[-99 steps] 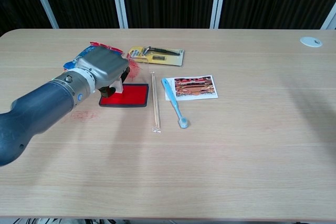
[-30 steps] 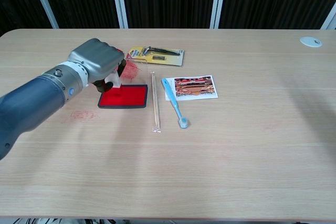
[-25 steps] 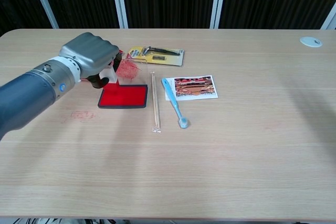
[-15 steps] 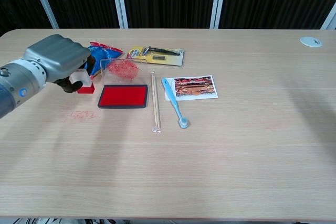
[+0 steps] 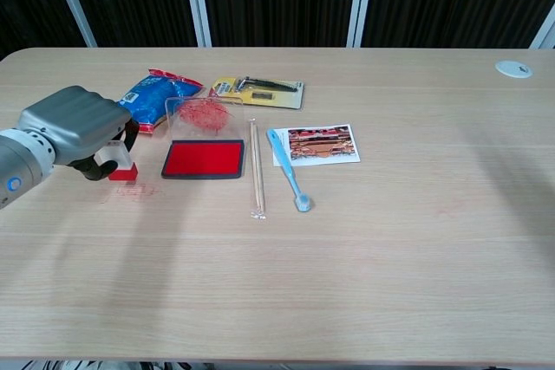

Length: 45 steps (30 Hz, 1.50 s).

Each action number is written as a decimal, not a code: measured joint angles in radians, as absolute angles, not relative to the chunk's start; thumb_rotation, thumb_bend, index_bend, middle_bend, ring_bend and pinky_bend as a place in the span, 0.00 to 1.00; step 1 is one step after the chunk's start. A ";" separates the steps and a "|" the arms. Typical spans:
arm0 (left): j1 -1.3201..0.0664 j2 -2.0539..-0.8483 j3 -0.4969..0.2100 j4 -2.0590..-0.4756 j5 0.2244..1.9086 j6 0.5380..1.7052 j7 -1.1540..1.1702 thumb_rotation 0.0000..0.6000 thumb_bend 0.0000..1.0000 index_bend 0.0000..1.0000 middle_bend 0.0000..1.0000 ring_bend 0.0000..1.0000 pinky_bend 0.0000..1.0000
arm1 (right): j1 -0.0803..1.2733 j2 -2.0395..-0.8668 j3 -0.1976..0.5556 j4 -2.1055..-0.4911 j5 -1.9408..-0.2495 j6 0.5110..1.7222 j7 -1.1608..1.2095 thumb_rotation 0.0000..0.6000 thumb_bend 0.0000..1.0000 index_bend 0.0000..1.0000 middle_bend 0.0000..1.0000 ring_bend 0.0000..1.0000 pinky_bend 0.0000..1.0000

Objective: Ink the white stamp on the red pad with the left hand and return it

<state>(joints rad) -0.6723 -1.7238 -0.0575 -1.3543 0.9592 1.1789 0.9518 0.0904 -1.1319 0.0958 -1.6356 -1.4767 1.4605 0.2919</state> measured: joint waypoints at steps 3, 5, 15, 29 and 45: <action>-0.671 -1.736 -0.056 -1.342 0.959 1.175 0.955 1.00 0.50 0.69 0.71 0.53 0.59 | 0.091 -1.131 0.096 -1.636 -1.476 1.459 0.293 1.00 0.13 0.00 0.00 0.00 0.18; -0.670 -1.742 -0.055 -1.334 0.957 1.172 0.957 1.00 0.49 0.68 0.70 0.52 0.58 | 0.091 -1.131 0.096 -1.636 -1.476 1.459 0.294 1.00 0.13 0.00 0.00 0.00 0.18; -0.668 -1.759 -0.060 -1.311 0.944 1.159 0.968 1.00 0.47 0.66 0.68 0.50 0.57 | 0.091 -1.131 0.096 -1.636 -1.475 1.458 0.294 1.00 0.13 0.00 0.00 0.00 0.18; -0.667 -1.778 -0.067 -1.293 0.934 1.152 0.988 1.00 0.44 0.61 0.63 0.47 0.54 | 0.091 -1.130 0.096 -1.637 -1.476 1.458 0.295 1.00 0.13 0.00 0.00 0.00 0.19; -0.666 -1.774 -0.073 -1.307 0.911 1.149 1.022 1.00 0.37 0.49 0.50 0.40 0.47 | 0.091 -1.129 0.095 -1.640 -1.476 1.456 0.298 1.00 0.13 0.00 0.00 0.00 0.19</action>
<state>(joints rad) -0.6664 -1.7739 -0.0728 -1.3072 0.9109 1.1485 1.0219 0.0909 -1.1289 0.0950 -1.6396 -1.4756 1.4563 0.2981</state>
